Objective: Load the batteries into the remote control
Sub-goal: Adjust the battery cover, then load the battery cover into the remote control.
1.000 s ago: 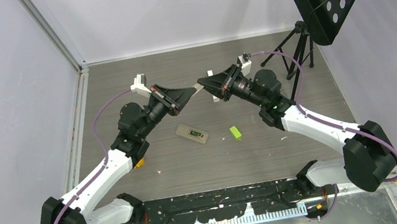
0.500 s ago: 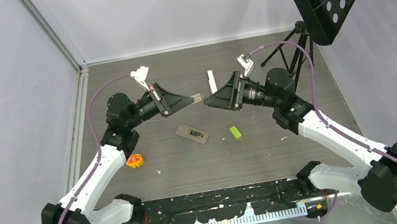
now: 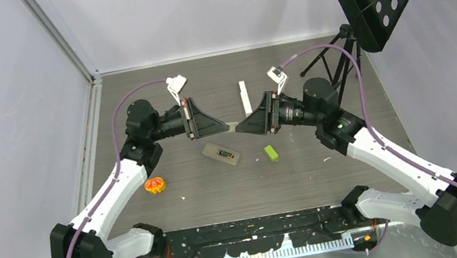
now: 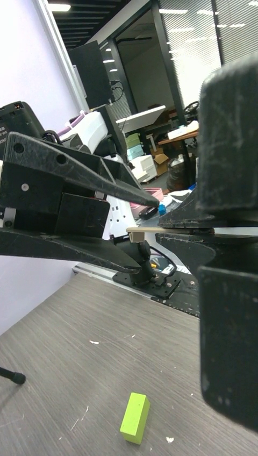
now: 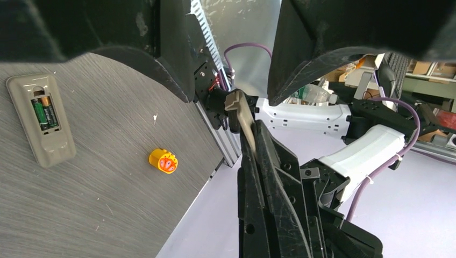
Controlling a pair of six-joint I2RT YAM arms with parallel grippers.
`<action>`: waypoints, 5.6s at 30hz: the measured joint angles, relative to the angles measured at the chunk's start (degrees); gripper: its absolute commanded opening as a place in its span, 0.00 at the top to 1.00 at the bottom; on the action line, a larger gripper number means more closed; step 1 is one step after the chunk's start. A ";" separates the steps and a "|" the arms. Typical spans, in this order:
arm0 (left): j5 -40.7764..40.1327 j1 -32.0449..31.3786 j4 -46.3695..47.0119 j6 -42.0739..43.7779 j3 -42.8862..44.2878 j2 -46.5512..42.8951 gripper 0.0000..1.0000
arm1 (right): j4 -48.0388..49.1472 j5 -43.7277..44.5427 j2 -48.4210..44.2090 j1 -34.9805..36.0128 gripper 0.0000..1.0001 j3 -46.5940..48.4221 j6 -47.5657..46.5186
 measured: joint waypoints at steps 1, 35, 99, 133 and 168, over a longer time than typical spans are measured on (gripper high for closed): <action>0.35 0.00 0.04 0.00 0.00 0.00 1.00 | 0.11 0.02 0.35 0.22 0.48 0.00 -0.04; 2.71 0.26 -4.22 4.33 -0.02 -3.02 1.00 | 11.72 1.86 2.67 3.48 0.56 -2.29 7.41; -33.48 13.14 -19.02 17.79 -18.93 2.12 0.36 | 2.47 26.23 29.59 10.16 1.00 -6.14 19.52; -32.39 13.14 -10.82 18.97 -15.54 21.24 0.47 | 15.65 32.68 37.09 10.93 1.00 -7.82 25.38; -29.24 13.14 -11.23 20.39 -12.81 24.30 0.44 | 12.98 32.15 36.59 10.88 0.56 -8.39 24.96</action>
